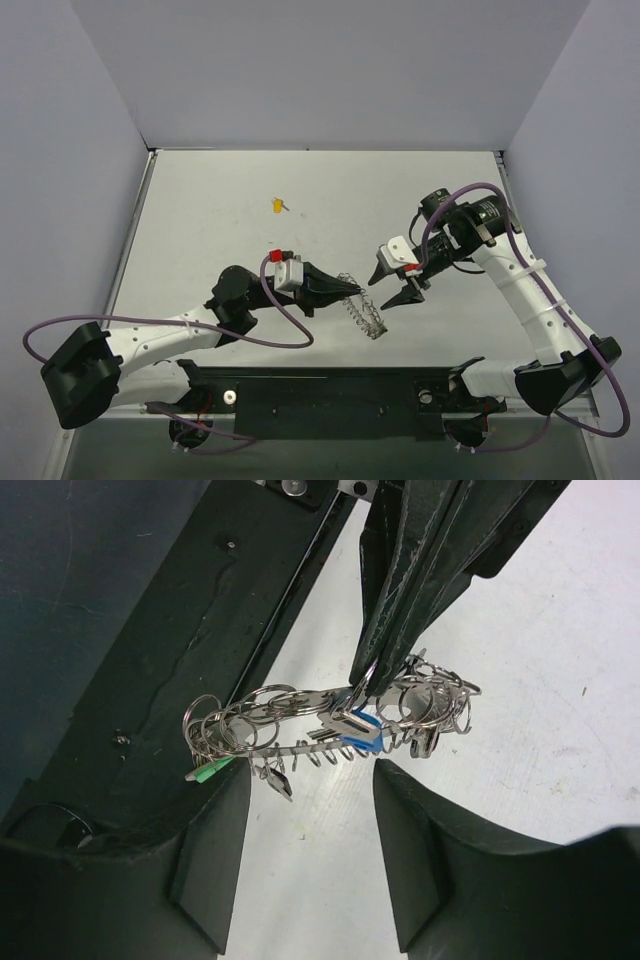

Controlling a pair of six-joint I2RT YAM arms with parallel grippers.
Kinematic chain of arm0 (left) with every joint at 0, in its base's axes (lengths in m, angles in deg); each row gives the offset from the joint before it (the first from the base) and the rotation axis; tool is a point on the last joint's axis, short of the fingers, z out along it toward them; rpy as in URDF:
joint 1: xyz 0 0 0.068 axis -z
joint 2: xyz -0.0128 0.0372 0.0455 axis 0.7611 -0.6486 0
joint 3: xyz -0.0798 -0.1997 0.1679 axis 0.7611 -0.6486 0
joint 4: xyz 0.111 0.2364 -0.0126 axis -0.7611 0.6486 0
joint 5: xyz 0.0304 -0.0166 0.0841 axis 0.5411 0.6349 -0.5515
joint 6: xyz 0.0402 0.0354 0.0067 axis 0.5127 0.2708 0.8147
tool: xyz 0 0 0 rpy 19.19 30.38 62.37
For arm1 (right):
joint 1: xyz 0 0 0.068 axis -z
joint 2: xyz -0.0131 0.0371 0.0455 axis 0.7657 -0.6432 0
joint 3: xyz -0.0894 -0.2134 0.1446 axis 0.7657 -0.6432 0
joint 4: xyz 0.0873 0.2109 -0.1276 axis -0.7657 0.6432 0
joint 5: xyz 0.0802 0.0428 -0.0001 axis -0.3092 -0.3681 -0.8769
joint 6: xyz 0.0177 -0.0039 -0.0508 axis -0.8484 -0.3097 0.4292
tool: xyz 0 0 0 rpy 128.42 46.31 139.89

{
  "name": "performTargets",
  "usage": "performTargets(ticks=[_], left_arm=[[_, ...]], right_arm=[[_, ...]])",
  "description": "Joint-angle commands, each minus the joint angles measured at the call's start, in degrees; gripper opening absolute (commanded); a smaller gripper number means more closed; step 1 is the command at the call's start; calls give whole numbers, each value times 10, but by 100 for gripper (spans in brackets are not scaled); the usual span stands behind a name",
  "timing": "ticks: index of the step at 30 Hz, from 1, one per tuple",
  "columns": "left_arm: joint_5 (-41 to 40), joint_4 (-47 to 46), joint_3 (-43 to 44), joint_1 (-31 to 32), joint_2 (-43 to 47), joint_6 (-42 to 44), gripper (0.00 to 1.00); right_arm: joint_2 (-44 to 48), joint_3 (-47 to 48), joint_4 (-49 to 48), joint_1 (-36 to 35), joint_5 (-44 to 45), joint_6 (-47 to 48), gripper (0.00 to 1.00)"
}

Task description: Put the keys on the keyring

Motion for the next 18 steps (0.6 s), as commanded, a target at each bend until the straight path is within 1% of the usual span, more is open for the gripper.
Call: performTargets(ticks=[1, 4, 5, 9, 12, 18], left_arm=[[4, -112, 1, -3, -21, -29, 0], [-4, -134, -5, -3, -31, -37, 0], [-6, -135, -6, -4, -33, -38, 0], [-4, -144, -4, -3, -37, -42, 0], [0, -150, -3, -3, -40, -52, 0], [8, -182, -6, -4, -50, -75, 0]], right_arm=[[-3, 11, 150, -5, -18, 19, 44], [-1, 6, 149, -8, -19, 16, 39], [0, 3, 149, -9, -20, 16, 36], [2, -10, 139, -13, -23, 13, 34], [3, -16, 122, -13, -21, -10, 34], [-1, -15, 113, -13, -21, -20, 42]])
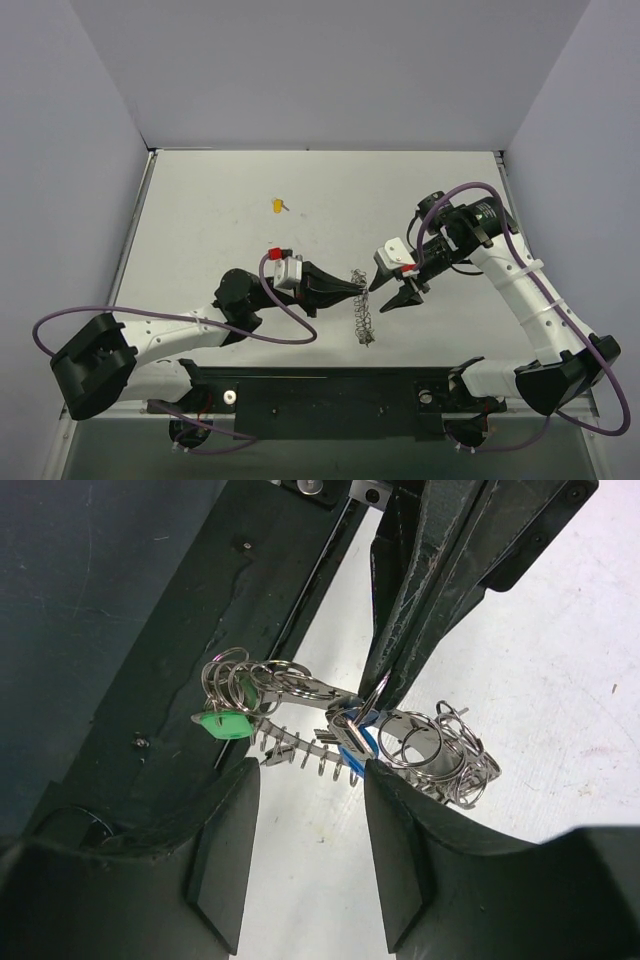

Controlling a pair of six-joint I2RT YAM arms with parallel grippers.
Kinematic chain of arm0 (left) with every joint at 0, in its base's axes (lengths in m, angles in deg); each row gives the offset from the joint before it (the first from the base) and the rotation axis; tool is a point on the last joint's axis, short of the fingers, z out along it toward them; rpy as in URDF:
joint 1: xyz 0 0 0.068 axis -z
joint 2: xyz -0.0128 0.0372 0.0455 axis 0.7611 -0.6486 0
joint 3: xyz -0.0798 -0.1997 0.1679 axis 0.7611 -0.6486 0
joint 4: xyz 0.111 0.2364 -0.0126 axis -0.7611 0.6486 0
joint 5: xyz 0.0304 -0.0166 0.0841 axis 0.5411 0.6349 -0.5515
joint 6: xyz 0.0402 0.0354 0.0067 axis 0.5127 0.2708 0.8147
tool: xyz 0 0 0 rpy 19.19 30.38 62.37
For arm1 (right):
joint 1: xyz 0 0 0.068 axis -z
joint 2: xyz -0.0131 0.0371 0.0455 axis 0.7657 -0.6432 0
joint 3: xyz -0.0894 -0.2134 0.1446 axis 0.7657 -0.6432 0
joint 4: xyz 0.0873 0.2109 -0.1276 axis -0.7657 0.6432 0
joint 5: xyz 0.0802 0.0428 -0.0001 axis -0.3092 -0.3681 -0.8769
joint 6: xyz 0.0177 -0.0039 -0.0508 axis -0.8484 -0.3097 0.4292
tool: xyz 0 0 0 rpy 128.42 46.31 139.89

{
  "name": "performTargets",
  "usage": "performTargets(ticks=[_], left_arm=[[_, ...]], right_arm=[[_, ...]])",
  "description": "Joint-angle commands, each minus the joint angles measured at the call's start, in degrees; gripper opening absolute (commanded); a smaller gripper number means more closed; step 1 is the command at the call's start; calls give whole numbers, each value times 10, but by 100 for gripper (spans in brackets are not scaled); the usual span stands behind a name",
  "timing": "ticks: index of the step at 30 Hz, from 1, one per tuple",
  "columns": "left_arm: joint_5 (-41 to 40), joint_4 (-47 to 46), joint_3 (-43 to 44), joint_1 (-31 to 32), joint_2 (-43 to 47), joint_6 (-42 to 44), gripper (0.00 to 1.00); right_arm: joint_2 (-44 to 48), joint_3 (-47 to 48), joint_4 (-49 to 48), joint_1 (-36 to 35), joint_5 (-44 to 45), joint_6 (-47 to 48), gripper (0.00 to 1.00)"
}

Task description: Put the keys on the keyring

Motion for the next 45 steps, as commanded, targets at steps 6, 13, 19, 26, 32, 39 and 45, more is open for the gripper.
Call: performTargets(ticks=[6, 13, 19, 26, 32, 39, 45], left_arm=[[2, -87, 7, -2, -8, -28, 0], [-8, -97, 11, -3, -21, -33, 0], [-27, -108, 11, -1, -24, -33, 0], [-46, -122, 5, 3, -18, -32, 0], [-58, -125, 3, 11, -18, -26, 0], [-68, -128, 3, 20, -21, -18, 0], [-77, -115, 3, 25, -13, -9, 0]], right_arm=[[-3, 3, 111, -8, -34, -16, 45], [-15, 17, 109, -17, -45, -36, 45], [-15, 12, 81, -20, -44, -76, 42], [-10, -5, 35, -21, -37, -121, 38], [-18, 2, 22, -20, -46, -149, 33], [-21, 1, -11, -20, -41, -193, 32], [-6, -7, -58, -16, -2, -259, 37]])
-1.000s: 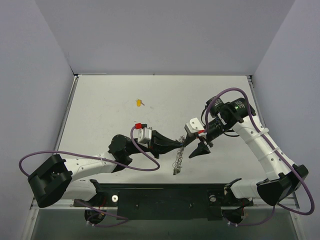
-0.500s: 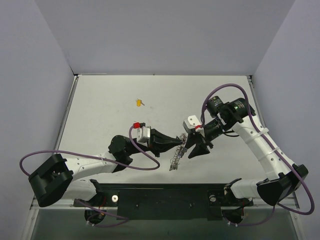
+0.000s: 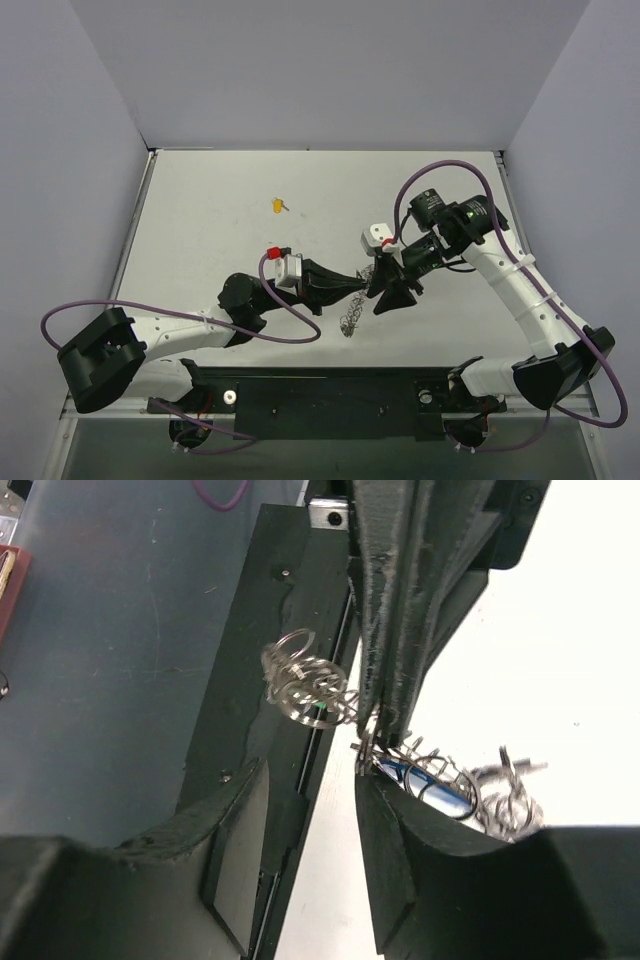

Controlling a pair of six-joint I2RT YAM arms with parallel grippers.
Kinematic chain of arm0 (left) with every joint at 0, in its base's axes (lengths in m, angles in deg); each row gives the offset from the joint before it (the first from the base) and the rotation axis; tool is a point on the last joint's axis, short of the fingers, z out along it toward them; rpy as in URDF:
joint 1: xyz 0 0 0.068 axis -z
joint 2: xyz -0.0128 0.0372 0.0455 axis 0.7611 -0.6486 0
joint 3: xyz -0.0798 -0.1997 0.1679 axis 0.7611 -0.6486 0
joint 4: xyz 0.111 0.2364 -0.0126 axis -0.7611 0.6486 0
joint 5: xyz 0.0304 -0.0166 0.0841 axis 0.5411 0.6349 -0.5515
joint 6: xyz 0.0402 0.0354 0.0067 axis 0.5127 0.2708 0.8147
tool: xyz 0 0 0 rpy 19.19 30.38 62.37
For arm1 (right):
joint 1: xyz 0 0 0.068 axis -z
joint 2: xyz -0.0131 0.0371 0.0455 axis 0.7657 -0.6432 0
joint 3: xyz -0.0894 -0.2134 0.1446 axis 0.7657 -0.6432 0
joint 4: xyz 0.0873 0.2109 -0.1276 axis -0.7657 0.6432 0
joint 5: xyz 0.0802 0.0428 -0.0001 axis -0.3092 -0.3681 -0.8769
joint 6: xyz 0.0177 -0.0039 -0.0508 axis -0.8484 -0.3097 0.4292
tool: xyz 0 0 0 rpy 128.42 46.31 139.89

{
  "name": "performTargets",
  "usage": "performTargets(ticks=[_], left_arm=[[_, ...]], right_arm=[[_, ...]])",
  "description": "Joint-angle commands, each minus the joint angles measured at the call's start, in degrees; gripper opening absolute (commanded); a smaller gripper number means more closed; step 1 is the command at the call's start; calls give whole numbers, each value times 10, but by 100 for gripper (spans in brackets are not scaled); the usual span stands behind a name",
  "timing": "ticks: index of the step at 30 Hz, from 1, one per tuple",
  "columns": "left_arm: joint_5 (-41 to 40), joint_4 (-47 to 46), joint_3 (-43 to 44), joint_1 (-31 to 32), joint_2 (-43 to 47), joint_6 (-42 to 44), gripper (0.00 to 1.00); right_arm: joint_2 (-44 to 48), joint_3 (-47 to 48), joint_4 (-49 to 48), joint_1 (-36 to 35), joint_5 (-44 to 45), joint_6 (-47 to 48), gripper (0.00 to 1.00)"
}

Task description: Put the keys on the keyring

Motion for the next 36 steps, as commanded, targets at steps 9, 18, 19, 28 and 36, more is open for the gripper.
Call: performTargets(ticks=[9, 18, 19, 28, 36], left_arm=[[-29, -32, 5, 13, 24, 20, 0], [-40, -27, 6, 18, 24, 26, 0], [-42, -27, 5, 18, 24, 27, 0], [-47, -24, -1, 19, 33, 26, 0], [-42, 5, -16, 19, 51, 28, 0]], right_arm=[[12, 2, -55, 1, 34, -88, 42], [10, 2, -72, -1, 27, -112, 27], [10, 2, -73, -1, 25, -113, 26], [13, 5, -81, 1, 28, -130, 2], [23, 17, -80, 18, 28, -153, 0]])
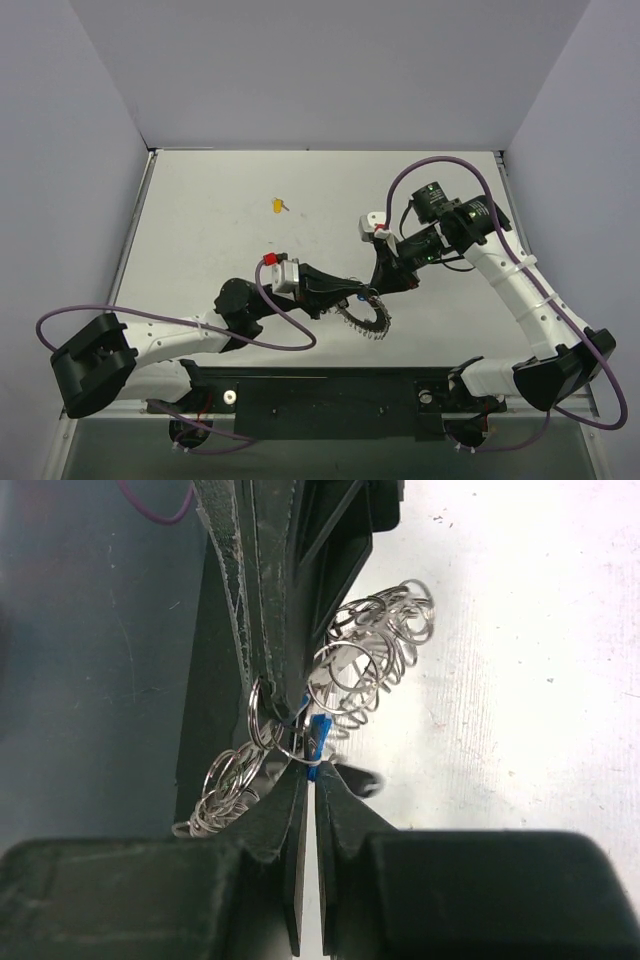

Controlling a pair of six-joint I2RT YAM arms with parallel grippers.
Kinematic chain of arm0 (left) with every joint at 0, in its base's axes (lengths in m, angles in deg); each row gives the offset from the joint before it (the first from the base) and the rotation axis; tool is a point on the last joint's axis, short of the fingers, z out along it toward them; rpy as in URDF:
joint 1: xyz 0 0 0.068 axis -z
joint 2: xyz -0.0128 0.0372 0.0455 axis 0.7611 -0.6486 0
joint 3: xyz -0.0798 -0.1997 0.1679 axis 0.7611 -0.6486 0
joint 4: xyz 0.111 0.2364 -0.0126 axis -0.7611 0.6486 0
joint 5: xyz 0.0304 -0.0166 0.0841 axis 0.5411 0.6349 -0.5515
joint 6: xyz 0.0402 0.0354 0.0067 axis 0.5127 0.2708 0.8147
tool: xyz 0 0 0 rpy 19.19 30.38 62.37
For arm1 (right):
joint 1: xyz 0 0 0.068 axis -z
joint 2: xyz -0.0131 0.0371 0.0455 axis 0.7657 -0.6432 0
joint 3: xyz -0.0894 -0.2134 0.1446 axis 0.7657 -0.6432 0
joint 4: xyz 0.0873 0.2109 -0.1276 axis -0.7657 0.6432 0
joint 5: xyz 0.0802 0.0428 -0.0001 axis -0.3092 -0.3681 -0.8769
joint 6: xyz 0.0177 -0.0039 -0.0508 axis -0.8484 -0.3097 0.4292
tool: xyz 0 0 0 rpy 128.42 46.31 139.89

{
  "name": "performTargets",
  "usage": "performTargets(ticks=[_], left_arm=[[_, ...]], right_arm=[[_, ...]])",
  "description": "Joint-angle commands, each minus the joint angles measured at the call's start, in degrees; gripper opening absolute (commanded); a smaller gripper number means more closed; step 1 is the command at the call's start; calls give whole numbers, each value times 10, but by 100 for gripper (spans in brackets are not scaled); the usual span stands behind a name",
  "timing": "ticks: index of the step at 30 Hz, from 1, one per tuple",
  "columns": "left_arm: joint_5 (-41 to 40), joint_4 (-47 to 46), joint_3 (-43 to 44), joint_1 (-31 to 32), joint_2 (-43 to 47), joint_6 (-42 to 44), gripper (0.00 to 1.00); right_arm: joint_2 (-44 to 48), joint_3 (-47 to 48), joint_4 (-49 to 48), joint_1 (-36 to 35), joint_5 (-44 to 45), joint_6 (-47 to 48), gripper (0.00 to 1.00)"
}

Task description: Put the keys on the keyring

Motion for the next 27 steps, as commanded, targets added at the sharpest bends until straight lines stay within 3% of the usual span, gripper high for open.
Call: performTargets(ticks=[1, 17, 20, 21, 27], left_arm=[[-7, 0, 0, 3, 26, 6, 0], [-21, 74, -2, 1, 47, 44, 0], [-35, 84, 0, -1, 49, 44, 0], [-39, 89, 2, -1, 50, 44, 0], [-47, 107, 8, -5, 54, 35, 0]], right_arm=[[21, 21, 7, 8, -15, -18, 0], [22, 18, 34, 6, -23, -2, 0], [28, 12, 32, 8, 2, -4, 19], [29, 11, 30, 14, 6, -4, 29], [54, -16, -7, 76, 20, -50, 38]])
